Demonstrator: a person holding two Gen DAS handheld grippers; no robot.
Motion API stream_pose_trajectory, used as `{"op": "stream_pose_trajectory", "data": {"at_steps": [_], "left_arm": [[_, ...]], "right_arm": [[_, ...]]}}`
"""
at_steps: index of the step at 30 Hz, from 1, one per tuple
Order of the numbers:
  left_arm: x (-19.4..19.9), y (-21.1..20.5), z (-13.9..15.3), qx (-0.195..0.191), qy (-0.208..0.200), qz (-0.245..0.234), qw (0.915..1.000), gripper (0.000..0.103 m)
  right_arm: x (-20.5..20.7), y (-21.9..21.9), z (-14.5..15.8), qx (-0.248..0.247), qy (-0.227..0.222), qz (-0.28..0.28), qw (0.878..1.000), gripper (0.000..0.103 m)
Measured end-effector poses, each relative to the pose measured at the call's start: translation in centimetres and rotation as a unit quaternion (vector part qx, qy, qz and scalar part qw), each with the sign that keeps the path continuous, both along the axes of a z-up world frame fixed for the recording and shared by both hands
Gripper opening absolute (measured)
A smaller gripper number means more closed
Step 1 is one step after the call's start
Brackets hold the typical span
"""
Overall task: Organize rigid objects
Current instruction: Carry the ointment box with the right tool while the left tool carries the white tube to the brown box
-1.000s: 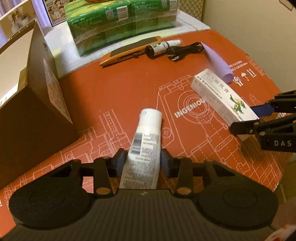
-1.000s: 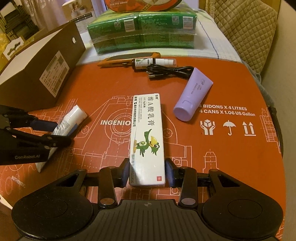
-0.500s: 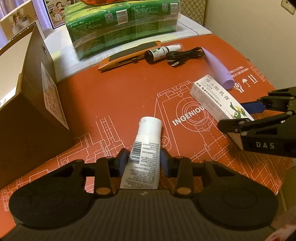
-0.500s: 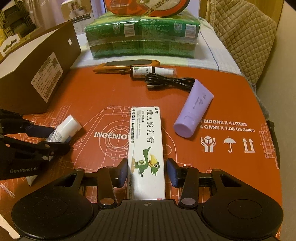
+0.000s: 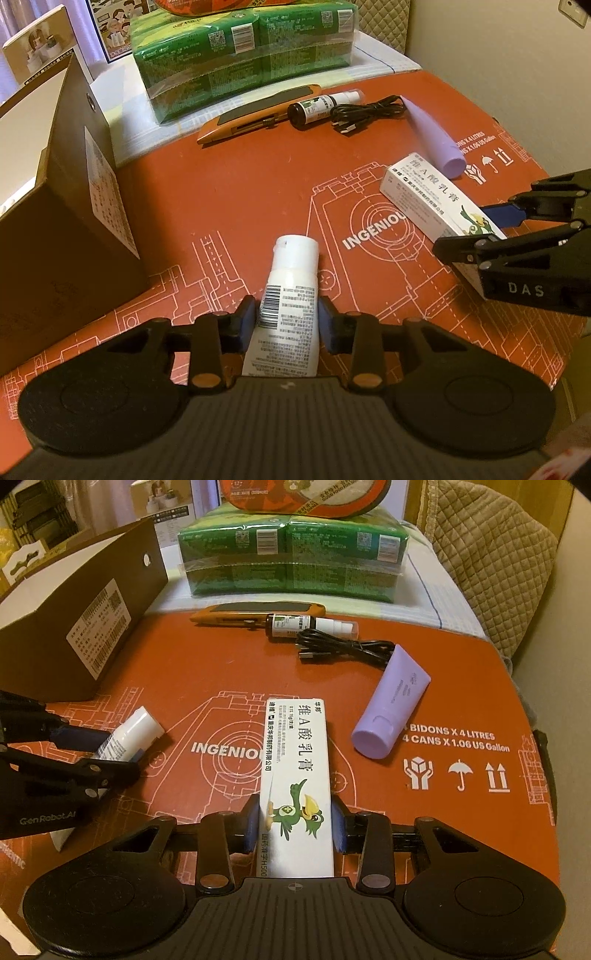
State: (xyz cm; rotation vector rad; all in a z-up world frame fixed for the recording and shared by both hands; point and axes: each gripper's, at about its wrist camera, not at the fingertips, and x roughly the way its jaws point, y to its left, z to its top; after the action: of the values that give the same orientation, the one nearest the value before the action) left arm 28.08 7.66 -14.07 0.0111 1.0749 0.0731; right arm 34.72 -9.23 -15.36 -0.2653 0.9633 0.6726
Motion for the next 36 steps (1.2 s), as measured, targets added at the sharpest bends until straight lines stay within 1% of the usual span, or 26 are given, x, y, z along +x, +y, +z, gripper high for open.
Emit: {"op": "stream_pose_trajectory", "data": {"at_steps": [3, 10, 21, 29, 36], "left_arm": [[-0.4, 0.2, 0.2, -0.001, 0.001, 0.002, 1.0000, 0.031], [-1.7, 1.2, 1.5, -0.007, -0.015, 0.016, 0.9997, 0.031], [-4.5, 3.2, 5.6, -0.012, -0.059, 0.053, 0.9968, 0.031], [-7.2, 5.4, 9.0, -0.015, -0.094, 0.091, 0.9914, 0.031], [-9.6, 8.2, 11.7, -0.005, -0.121, 0.131, 0.9840, 0.031]], "right_arm": [[-0.2, -0.2, 0.3, 0.009, 0.007, -0.001, 1.000, 0.035], [-1.2, -0.2, 1.8, 0.030, 0.004, 0.011, 0.999, 0.035], [-2.5, 1.5, 4.9, 0.059, -0.011, 0.052, 0.997, 0.035], [-4.0, 3.9, 7.9, 0.088, -0.027, 0.098, 0.991, 0.035], [-5.6, 7.2, 10.6, 0.121, -0.041, 0.152, 0.980, 0.035]]}}
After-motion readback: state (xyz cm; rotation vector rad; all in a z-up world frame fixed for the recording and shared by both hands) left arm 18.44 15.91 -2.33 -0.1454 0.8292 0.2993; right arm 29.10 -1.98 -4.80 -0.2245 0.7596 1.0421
